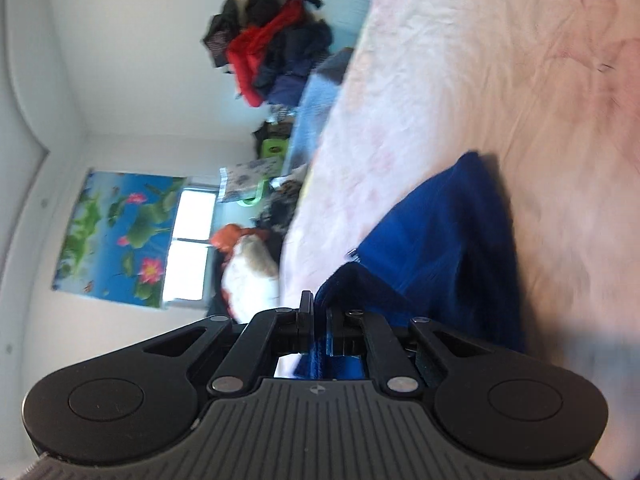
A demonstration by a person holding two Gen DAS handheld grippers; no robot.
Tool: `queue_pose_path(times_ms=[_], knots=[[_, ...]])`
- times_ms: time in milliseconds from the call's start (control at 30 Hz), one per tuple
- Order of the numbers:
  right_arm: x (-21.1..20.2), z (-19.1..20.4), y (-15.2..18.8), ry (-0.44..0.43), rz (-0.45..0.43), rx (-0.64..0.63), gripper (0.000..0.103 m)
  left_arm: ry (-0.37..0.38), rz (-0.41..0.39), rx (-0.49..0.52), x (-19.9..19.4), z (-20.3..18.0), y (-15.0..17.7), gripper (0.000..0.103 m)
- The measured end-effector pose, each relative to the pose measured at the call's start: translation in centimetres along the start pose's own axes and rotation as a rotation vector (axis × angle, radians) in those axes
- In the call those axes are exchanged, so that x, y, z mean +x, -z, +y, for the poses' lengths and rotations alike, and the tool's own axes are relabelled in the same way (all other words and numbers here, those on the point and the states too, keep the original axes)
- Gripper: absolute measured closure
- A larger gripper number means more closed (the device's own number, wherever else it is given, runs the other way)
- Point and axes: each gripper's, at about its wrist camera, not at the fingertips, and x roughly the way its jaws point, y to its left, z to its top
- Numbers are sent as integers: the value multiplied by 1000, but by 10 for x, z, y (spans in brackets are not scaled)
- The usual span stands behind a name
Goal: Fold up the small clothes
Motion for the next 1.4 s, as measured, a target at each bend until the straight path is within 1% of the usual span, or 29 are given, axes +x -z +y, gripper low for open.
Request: queue_pose_path(times_ms=[33, 100, 133, 200, 233, 267, 300, 333, 367, 400, 467, 533, 600, 667, 733, 833, 867, 900, 933, 967, 1000, 1033, 1067, 1100, 1167, 1200, 1267, 1333, 1400], knots=[[9, -9, -5, 42, -2, 18, 85, -21, -1, 53, 3, -5, -1, 98], [20, -22, -9, 93, 10, 35, 82, -115, -55, 263, -4, -22, 13, 98], [21, -26, -10, 98, 21, 29, 73, -143, -83, 369, -11, -29, 23, 97], [18, -28, -8, 82, 23, 9, 66, -196, -140, 567, -25, -40, 49, 93], [14, -28, -6, 79, 21, -1, 56, -221, -148, 654, -29, -43, 63, 89], [9, -28, -6, 76, 15, -16, 48, -259, -151, 760, -31, -47, 80, 77], [4, -25, -5, 67, 6, -31, 46, -305, -163, 880, -31, -52, 99, 62], [1, -23, -4, 67, -2, -47, 40, -336, -179, 986, -29, -54, 114, 50], [-2, -17, -3, 75, -9, -72, 37, -359, -197, 1085, -28, -56, 129, 47], [-5, -12, -3, 86, -18, -102, 36, -384, -217, 1199, -25, -60, 146, 47], [-7, 1, -1, 125, -26, -179, 37, -390, -227, 1357, -21, -65, 167, 47], [-8, 14, 5, 159, -25, -255, 38, -358, -210, 1447, -18, -68, 177, 45], [-9, 22, 11, 178, -12, -310, 37, -329, -145, 1469, -11, -68, 178, 46], [-10, 25, 16, 174, 7, -318, 37, -283, -63, 1479, -9, -67, 178, 46], [-11, 25, 20, 175, 18, -317, 37, -266, -40, 1502, -4, -67, 185, 46], [-12, 24, 23, 162, 26, -310, 37, -306, -11, 1552, 12, -65, 189, 45], [-13, 23, 23, 160, 24, -302, 37, -330, -17, 1559, 18, -65, 188, 45], [-14, 22, 23, 160, 22, -296, 37, -383, -41, 1555, 25, -66, 183, 45], [-15, 21, 22, 159, 20, -289, 37, -446, -96, 1528, 31, -68, 175, 45], [-16, 20, 23, 156, 19, -282, 37, -507, -177, 1454, 32, -71, 161, 45], [-17, 20, 23, 151, 18, -282, 37, -516, -224, 1347, 27, -72, 143, 46], [-18, 22, 24, 147, 17, -286, 37, -493, -233, 1240, 21, -72, 127, 47], [-20, 23, 25, 145, 17, -291, 37, -449, -221, 1153, 14, -70, 113, 47], [-20, 24, 25, 144, 19, -294, 37, -407, -206, 1137, 9, -68, 109, 47], [-22, 26, 25, 140, 28, -309, 37, -387, -177, 1208, 8, -66, 117, 47], [-22, 28, 24, 144, 28, -320, 37, -383, -141, 1244, 12, -65, 123, 46], [-22, 29, 21, 149, 27, -329, 37, -354, -74, 1228, 19, -64, 126, 46], [-20, 30, 18, 152, 23, -330, 37, -294, -20, 1123, 26, -63, 115, 45], [-15, 32, 14, 165, 28, -347, 37, -238, 33, 960, 38, -60, 94, 45]])
